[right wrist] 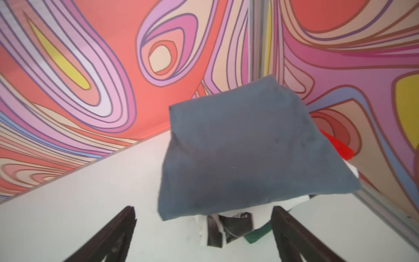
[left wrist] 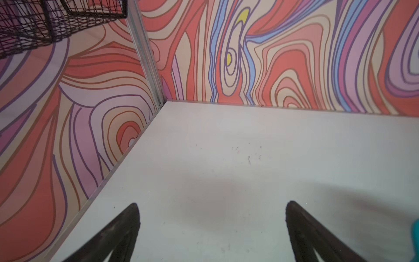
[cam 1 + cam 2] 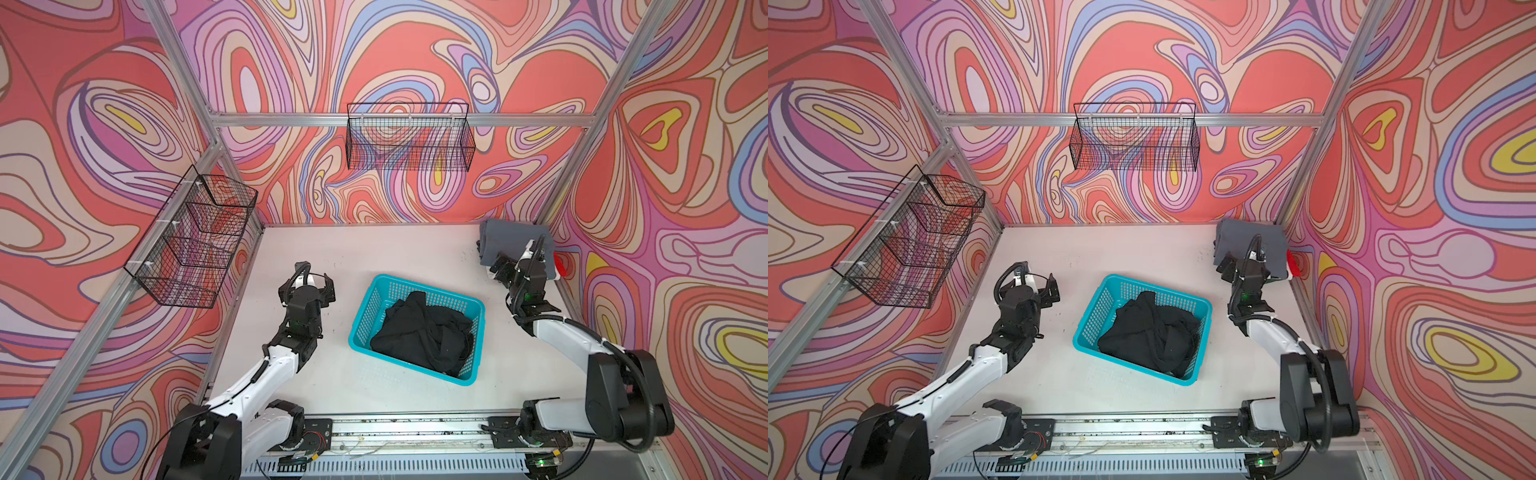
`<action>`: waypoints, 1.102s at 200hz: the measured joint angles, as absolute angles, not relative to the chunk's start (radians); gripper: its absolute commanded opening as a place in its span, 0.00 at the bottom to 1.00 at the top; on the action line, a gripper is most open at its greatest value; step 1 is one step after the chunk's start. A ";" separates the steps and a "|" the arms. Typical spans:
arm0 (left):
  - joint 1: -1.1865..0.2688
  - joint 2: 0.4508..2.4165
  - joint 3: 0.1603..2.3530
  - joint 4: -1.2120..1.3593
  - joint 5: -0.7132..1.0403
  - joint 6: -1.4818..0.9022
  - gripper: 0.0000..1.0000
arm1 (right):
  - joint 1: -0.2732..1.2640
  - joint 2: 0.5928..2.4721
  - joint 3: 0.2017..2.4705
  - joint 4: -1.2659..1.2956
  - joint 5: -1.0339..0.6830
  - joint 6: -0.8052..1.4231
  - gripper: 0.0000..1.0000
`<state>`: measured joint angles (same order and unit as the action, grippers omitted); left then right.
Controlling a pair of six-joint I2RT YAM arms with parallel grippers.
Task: Fold and stack the t-shirts
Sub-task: 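Move the right gripper from the folded stack toward the teal basket, then grasp the black t-shirt in the teal basket with the right gripper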
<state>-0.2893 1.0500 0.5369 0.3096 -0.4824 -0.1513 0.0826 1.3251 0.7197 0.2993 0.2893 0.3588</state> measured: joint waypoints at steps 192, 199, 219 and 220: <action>-0.296 1.081 0.736 -0.289 -0.133 -0.450 1.00 | 0.768 1.525 0.979 -0.589 0.149 0.678 0.98; -0.296 1.080 0.736 -0.288 -0.131 -0.449 1.00 | 0.768 1.539 0.979 -0.586 0.149 0.682 0.98; -0.296 1.080 0.736 -0.288 -0.131 -0.449 1.00 | 0.768 1.579 0.979 -0.568 0.153 0.688 0.98; -0.296 1.080 0.736 -0.288 -0.131 -0.449 1.00 | 0.768 1.580 0.979 -0.567 0.153 0.688 0.98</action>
<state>-0.2958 1.0798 0.7364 -0.2882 -0.1307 -0.4492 0.7685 1.5803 0.9787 -0.5674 0.1532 0.6880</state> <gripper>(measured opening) 0.999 0.982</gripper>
